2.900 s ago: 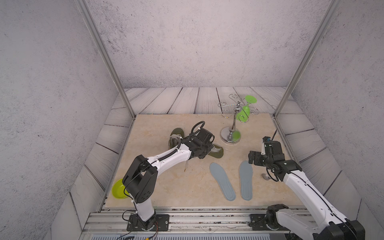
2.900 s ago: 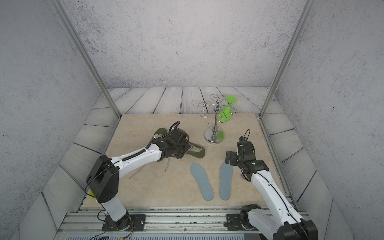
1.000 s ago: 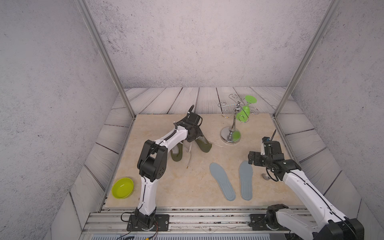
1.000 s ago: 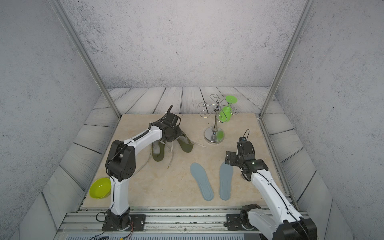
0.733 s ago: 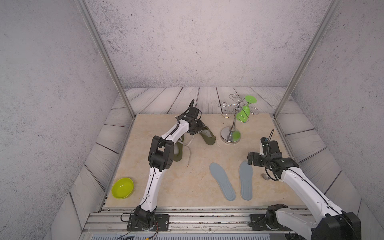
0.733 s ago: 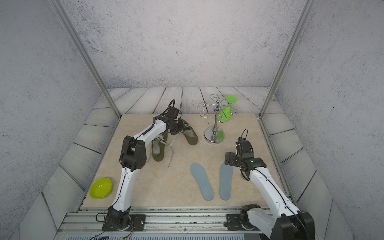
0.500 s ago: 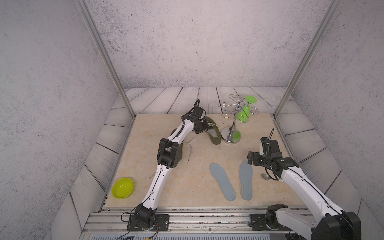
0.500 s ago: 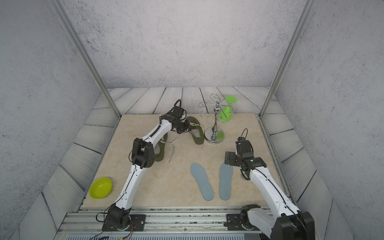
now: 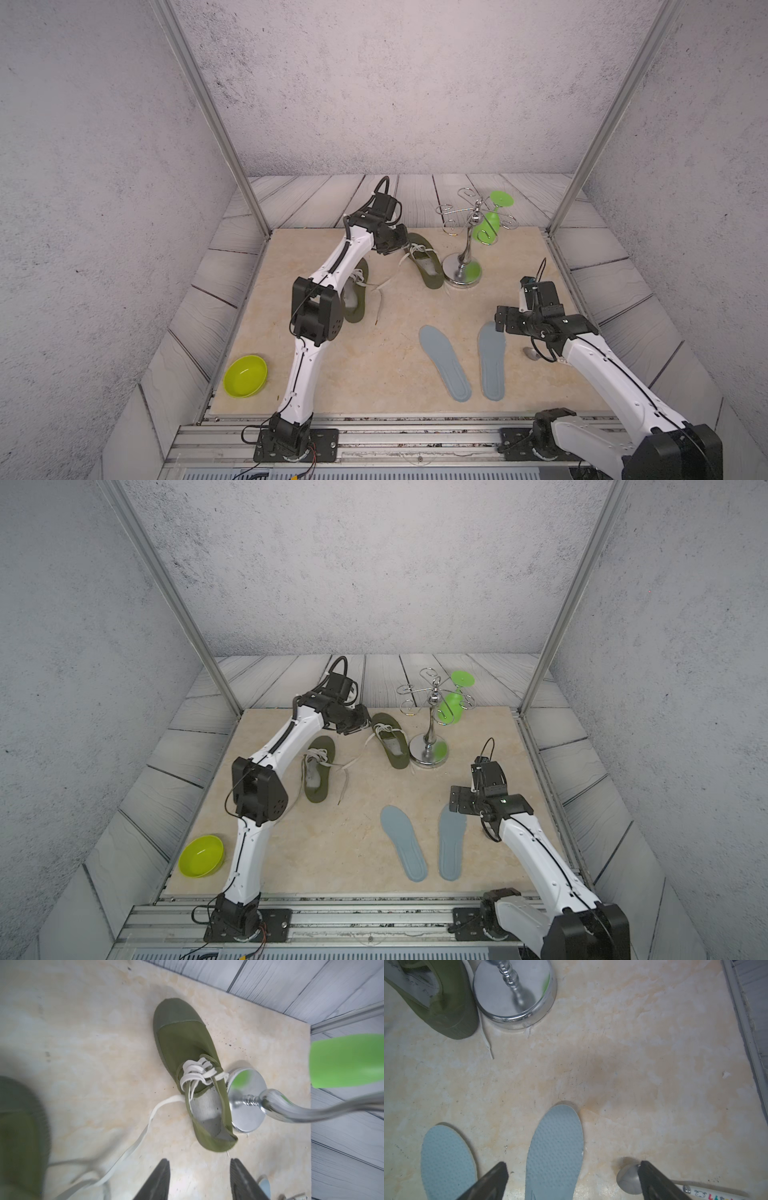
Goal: Insert the insole into the shoe
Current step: Place the shoe at the center of the board, then move the shoe to the center of the board.
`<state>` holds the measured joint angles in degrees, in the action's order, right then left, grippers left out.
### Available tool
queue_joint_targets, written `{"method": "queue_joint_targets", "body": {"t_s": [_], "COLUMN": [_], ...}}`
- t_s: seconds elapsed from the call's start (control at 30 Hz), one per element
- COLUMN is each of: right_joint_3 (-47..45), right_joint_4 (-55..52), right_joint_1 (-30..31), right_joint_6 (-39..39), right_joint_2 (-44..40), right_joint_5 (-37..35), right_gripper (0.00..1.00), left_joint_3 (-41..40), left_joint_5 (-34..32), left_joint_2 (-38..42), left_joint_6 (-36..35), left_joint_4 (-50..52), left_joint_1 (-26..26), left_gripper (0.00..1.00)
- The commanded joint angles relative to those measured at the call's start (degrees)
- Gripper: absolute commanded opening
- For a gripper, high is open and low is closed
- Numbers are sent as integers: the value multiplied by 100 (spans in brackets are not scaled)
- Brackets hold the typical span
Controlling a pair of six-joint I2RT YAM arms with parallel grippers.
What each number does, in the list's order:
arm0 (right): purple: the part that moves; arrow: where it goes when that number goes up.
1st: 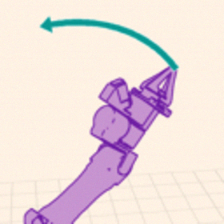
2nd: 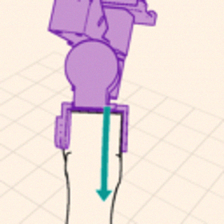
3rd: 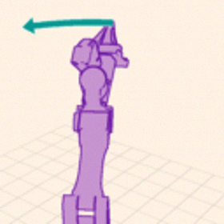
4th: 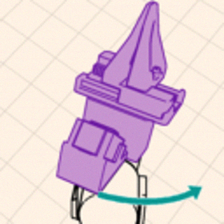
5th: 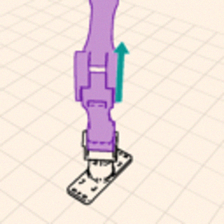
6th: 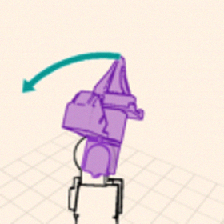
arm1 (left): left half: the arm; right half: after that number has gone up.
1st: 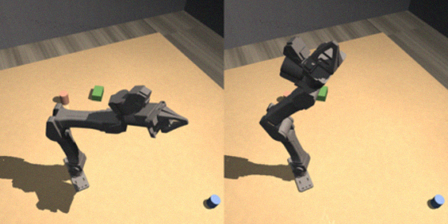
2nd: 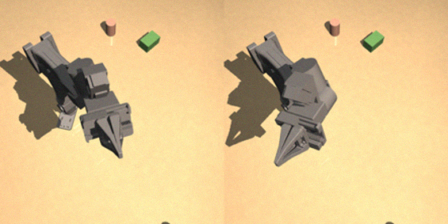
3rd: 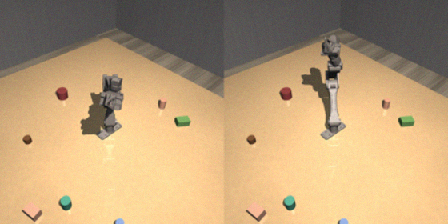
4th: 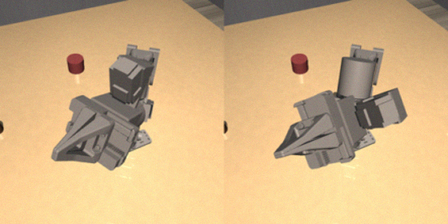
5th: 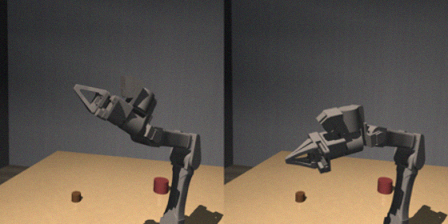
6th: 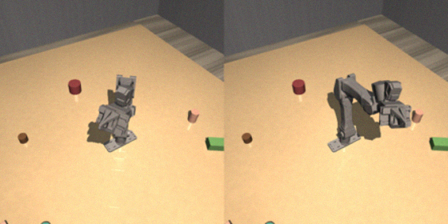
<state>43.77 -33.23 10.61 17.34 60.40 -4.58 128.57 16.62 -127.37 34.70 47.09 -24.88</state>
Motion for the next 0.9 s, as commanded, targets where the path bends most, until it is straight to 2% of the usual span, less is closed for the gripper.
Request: {"method": "queue_joint_targets", "body": {"t_s": [0.0, 0.17, 0.27, 0.37, 0.7, 0.87], "right_joint_3": [193, 186, 116, 97, 246, 264], "right_joint_4": [-196, -341, -359, -392, -570, -594], "right_joint_1": [21, 24, 43, 59, 116, 138], "right_joint_6": [13, 133, 210, 259, 288, 288], "right_joint_2": [-209, -230, -239, -218, -55, -11], "right_joint_5": [-17, 119, 202, 219, 202, 195], "right_gripper": [99, 99, 99, 99, 99, 99], "left_joint_3": [-996, -2436, -3111, -3688, -4248, -4420], "left_joint_5": [-387, -1243, -1603, -1833, -2351, -1873], "left_joint_2": [859, 2068, 2399, 2590, 2307, 2060], "left_joint_6": [-345, -1092, -1444, -1508, -1684, -1821], "left_joint_4": [37, 320, 520, 476, 739, 284], "left_joint_1": [325, 540, 597, 633, 748, 810], "left_gripper": [49, 42, 39, 37, 36, 36]}}
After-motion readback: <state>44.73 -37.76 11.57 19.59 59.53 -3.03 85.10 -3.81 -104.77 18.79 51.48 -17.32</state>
